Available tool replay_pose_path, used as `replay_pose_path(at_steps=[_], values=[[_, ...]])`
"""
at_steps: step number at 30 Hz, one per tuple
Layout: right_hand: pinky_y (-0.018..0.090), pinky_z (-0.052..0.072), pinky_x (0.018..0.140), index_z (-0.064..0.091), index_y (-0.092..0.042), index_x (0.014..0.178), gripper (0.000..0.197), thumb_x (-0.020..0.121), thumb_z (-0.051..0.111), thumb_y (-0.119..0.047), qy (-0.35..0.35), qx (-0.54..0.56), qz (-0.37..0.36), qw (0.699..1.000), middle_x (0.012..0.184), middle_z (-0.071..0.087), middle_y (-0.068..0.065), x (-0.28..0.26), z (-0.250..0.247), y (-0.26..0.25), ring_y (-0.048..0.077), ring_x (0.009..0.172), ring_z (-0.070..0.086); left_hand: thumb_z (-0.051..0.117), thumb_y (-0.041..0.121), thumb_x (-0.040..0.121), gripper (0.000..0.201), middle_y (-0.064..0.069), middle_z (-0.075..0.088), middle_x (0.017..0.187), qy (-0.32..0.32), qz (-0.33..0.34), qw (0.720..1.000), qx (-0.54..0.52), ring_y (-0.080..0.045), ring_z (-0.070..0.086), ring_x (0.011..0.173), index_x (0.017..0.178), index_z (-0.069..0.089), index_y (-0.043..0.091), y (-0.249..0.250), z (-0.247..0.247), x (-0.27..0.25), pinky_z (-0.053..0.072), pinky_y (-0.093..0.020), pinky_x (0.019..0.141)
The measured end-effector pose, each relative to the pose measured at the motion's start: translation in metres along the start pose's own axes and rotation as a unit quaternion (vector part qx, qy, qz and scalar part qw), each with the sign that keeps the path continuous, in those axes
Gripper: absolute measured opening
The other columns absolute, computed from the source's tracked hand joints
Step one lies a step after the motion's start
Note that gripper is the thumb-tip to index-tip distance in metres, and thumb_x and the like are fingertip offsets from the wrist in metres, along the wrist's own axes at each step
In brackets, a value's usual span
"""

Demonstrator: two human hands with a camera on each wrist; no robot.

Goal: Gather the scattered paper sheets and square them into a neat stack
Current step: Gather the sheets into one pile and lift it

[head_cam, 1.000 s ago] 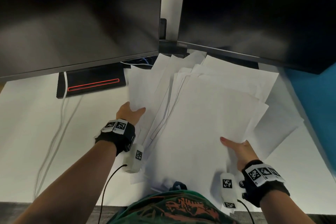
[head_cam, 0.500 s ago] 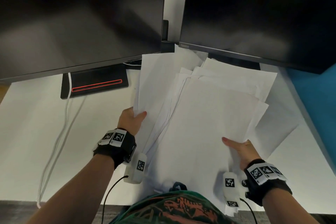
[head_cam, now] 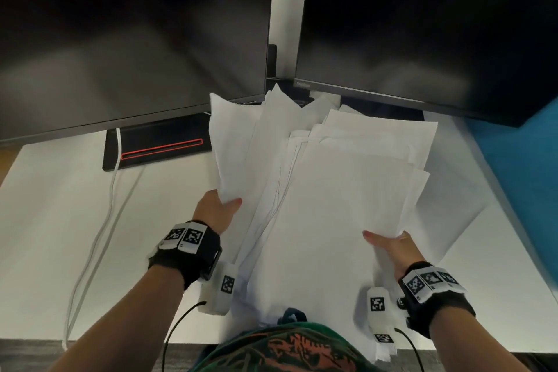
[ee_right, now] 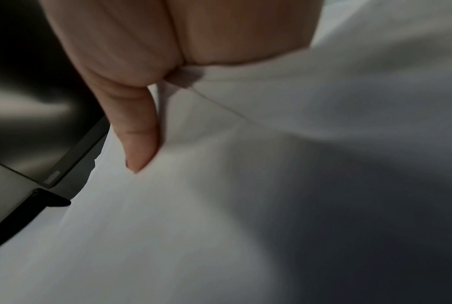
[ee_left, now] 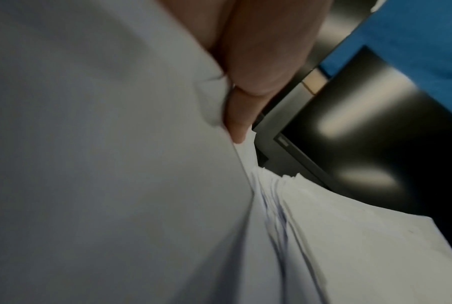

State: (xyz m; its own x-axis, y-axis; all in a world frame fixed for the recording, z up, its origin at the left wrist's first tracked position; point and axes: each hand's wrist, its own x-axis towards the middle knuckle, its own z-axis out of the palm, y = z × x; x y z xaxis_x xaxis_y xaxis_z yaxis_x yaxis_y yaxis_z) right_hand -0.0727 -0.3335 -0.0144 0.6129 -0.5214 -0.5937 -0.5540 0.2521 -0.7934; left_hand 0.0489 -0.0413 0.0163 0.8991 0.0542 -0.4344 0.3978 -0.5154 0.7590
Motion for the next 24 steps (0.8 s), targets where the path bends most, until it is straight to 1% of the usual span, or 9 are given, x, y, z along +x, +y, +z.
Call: replay_pose_path(at_steps=[4, 7, 11, 13, 15, 17, 20, 22, 24], values=[[0.041, 0.045, 0.094, 0.06, 0.006, 0.11, 0.039, 0.073, 0.072, 0.001, 0.001, -0.015, -0.001, 1.0, 0.108, 0.066, 0.023, 0.002, 0.001, 0.0, 0.036, 0.1, 0.062, 0.055, 0.021, 0.09, 0.036, -0.023, 0.063, 0.115, 0.041, 0.048, 0.997, 0.043, -0.035, 0.059, 0.103, 0.115, 0.057, -0.005, 0.005, -0.015, -0.025, 0.042, -0.027, 0.079], [0.036, 0.043, 0.088, 0.06, 0.003, 0.107, 0.033, 0.076, 0.069, 0.003, -0.003, -0.018, -0.007, 1.0, 0.094, 0.066, 0.016, 0.001, 0.001, -0.002, 0.031, 0.092, 0.06, 0.051, 0.016, 0.092, 0.031, -0.023, 0.065, 0.11, 0.062, 0.129, 0.987, 0.073, -0.036, 0.06, 0.102, 0.11, 0.06, -0.007, 0.018, -0.026, -0.048, 0.039, -0.024, 0.078], [0.037, 0.044, 0.09, 0.059, 0.006, 0.112, 0.04, 0.074, 0.072, 0.0, 0.012, -0.025, -0.015, 1.0, 0.105, 0.065, 0.02, 0.002, 0.001, 0.0, 0.033, 0.097, 0.061, 0.048, 0.015, 0.093, 0.026, -0.018, 0.065, 0.082, 0.088, 0.218, 0.965, 0.118, -0.031, 0.057, 0.076, 0.098, 0.064, -0.005, 0.043, -0.049, -0.063, 0.035, -0.024, 0.067], [0.038, 0.045, 0.092, 0.061, 0.005, 0.11, 0.038, 0.074, 0.072, -0.001, 0.008, -0.028, -0.014, 0.999, 0.105, 0.066, 0.021, 0.001, 0.001, 0.0, 0.034, 0.099, 0.062, 0.049, 0.015, 0.092, 0.023, -0.006, 0.055, 0.063, 0.114, 0.252, 0.952, 0.13, -0.027, 0.054, 0.065, 0.09, 0.064, -0.003, 0.056, -0.061, -0.069, 0.031, -0.025, 0.058], [0.038, 0.045, 0.091, 0.063, 0.001, 0.096, 0.023, 0.075, 0.071, 0.001, -0.003, -0.026, -0.013, 1.0, 0.099, 0.066, 0.018, 0.0, 0.001, -0.002, 0.033, 0.094, 0.061, 0.051, 0.013, 0.091, 0.02, 0.004, 0.041, 0.051, 0.148, 0.295, 0.935, 0.129, -0.021, 0.048, 0.054, 0.075, 0.059, 0.004, 0.07, -0.072, -0.076, 0.027, -0.02, 0.049], [0.038, 0.045, 0.09, 0.06, -0.003, 0.087, 0.016, 0.076, 0.07, 0.002, -0.004, -0.023, -0.013, 1.0, 0.09, 0.065, 0.014, -0.001, 0.002, -0.003, 0.03, 0.088, 0.06, 0.051, 0.009, 0.09, 0.032, 0.005, 0.034, 0.047, 0.176, 0.33, 0.918, 0.131, -0.013, 0.037, 0.046, 0.06, 0.041, 0.013, 0.082, -0.079, -0.082, 0.029, -0.015, 0.046], [0.04, 0.048, 0.09, 0.061, 0.003, 0.1, 0.029, 0.074, 0.072, 0.001, -0.001, -0.023, -0.01, 1.0, 0.095, 0.067, 0.019, 0.0, 0.002, -0.002, 0.034, 0.093, 0.063, 0.052, 0.008, 0.089, 0.048, 0.001, 0.031, 0.044, 0.207, 0.342, 0.909, 0.115, -0.014, 0.031, 0.043, 0.05, 0.029, 0.021, 0.098, -0.087, -0.092, 0.021, -0.017, 0.045], [0.04, 0.047, 0.09, 0.062, 0.001, 0.095, 0.023, 0.074, 0.072, 0.002, -0.001, -0.026, -0.01, 1.0, 0.093, 0.067, 0.018, 0.001, 0.001, -0.001, 0.034, 0.091, 0.063, 0.054, 0.012, 0.089, 0.044, 0.002, 0.037, 0.046, 0.217, 0.331, 0.915, 0.076, -0.011, 0.036, 0.045, 0.05, 0.034, 0.017, 0.1, -0.09, -0.091, 0.024, -0.021, 0.044], [0.04, 0.047, 0.088, 0.061, 0.002, 0.096, 0.024, 0.075, 0.071, 0.002, -0.004, -0.027, -0.008, 1.0, 0.085, 0.066, 0.014, 0.001, 0.001, -0.002, 0.033, 0.087, 0.061, 0.055, 0.014, 0.089, 0.025, 0.007, 0.051, 0.058, 0.201, 0.339, 0.919, 0.018, -0.004, 0.048, 0.054, 0.064, 0.052, 0.011, 0.1, -0.092, -0.091, 0.036, -0.014, 0.045]])
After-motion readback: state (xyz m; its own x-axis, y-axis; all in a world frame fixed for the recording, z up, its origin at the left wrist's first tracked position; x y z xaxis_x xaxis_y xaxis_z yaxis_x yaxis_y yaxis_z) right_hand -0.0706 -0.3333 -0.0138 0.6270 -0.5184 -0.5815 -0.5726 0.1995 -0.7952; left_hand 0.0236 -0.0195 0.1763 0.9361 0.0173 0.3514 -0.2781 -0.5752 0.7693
